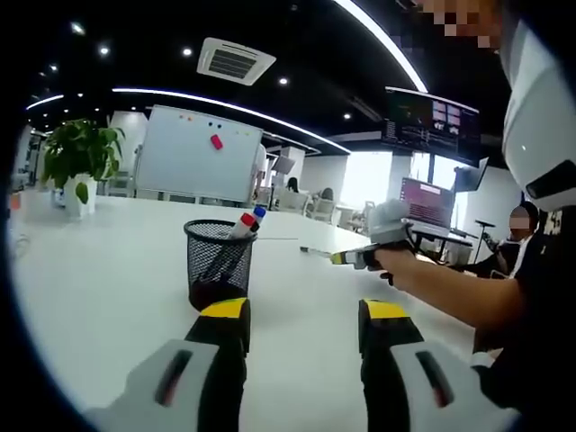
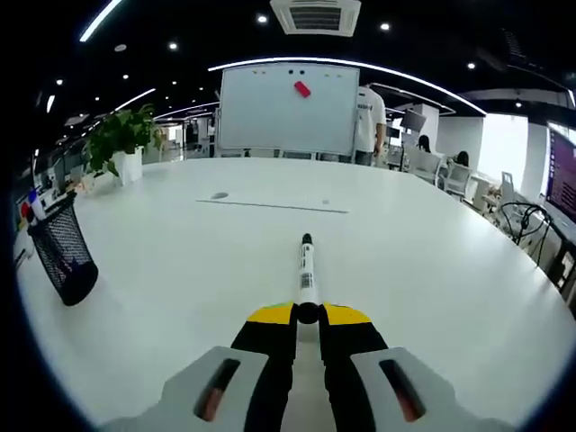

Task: Pick up the whiteboard markers from the pen holder and place them facing the whiteboard neatly

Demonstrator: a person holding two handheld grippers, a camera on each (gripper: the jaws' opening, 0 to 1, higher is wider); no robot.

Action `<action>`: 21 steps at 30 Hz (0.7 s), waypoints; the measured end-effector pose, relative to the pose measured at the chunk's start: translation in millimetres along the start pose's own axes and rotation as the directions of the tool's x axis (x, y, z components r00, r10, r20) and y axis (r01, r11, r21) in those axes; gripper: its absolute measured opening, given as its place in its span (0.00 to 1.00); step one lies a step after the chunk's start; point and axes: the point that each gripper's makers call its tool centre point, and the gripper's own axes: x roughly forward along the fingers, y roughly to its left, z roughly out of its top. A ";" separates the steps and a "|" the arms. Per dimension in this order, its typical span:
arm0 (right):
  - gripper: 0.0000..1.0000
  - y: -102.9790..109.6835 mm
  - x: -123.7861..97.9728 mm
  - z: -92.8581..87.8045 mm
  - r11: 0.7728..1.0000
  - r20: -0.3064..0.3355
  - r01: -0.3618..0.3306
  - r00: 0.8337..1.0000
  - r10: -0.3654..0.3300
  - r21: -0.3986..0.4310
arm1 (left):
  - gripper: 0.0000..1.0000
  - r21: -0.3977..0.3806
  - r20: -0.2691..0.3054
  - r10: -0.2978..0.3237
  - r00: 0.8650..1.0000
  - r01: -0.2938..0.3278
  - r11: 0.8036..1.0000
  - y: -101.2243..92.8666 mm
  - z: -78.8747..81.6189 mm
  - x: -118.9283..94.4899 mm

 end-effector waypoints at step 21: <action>0.14 3.0 4.0 -11.5 1.000 -0.037 -0.007 0.999 0.008 0.021 | 0.50 -0.003 -0.002 0.002 1.000 -0.002 1.000 1.7 -1.0 0.5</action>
